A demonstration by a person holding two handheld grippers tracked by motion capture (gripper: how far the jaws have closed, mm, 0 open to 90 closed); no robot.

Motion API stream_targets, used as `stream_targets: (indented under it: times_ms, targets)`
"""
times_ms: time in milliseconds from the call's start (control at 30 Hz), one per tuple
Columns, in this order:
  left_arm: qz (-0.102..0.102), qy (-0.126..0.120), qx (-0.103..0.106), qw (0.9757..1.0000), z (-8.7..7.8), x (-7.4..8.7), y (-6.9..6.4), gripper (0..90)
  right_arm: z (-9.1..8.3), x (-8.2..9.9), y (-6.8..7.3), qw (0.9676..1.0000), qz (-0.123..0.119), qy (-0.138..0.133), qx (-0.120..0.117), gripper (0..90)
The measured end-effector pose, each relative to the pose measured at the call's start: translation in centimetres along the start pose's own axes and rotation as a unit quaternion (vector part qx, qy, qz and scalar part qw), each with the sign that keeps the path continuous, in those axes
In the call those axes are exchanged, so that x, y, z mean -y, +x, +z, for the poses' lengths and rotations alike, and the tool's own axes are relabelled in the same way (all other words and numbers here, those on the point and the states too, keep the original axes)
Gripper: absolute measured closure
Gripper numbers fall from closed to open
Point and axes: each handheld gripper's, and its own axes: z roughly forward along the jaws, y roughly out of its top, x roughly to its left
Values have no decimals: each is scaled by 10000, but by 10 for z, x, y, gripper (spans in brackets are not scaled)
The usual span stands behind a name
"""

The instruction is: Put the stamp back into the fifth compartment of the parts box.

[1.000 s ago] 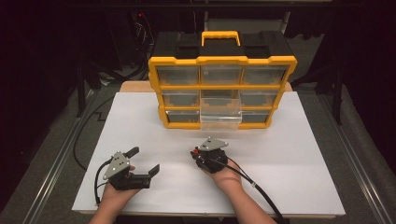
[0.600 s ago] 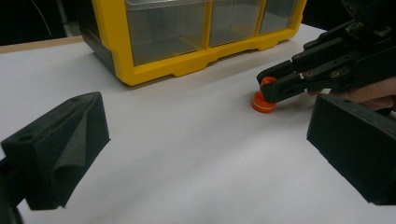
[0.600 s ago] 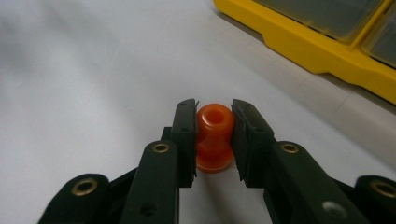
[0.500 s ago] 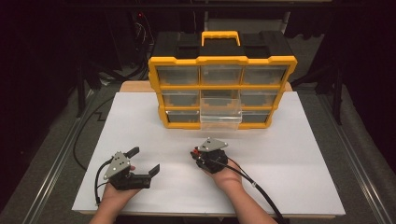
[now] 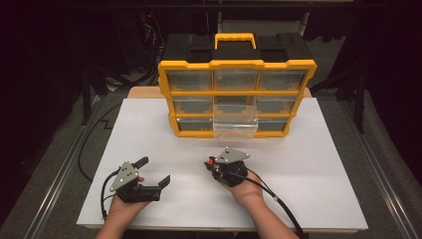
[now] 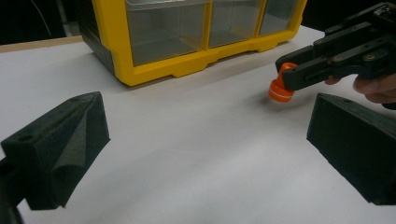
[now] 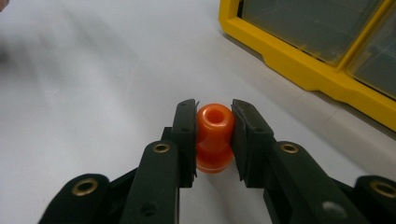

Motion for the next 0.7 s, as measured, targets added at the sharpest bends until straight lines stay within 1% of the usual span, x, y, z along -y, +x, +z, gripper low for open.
stream_targets:
  times_ms: [200,267,333,400,500,567,700]
  targets:
    - [-19,10,-2,10000,0,0,1,3,-13,7,-2,10000,83,-43,14,734]
    - [-12,16,-8,10000,0,0,1,3,-18,10,-3,10000,69,-59,23,735]
    - [-3,22,-10,10000,0,0,1,3,-23,12,-4,9999,120,-70,10,735]
    - [-15,26,-19,10000,1,1,1,3,-28,14,-5,9999,139,-82,48,735]
    - [-12,25,-24,10000,0,1,1,3,-35,17,-7,9999,79,-74,97,734]
    - [-31,10,-25,10000,0,0,2,3,-39,20,-8,9998,130,-84,84,734]
    - [-42,-2,-23,10000,0,0,2,3,-49,26,-13,9998,126,-47,137,734]
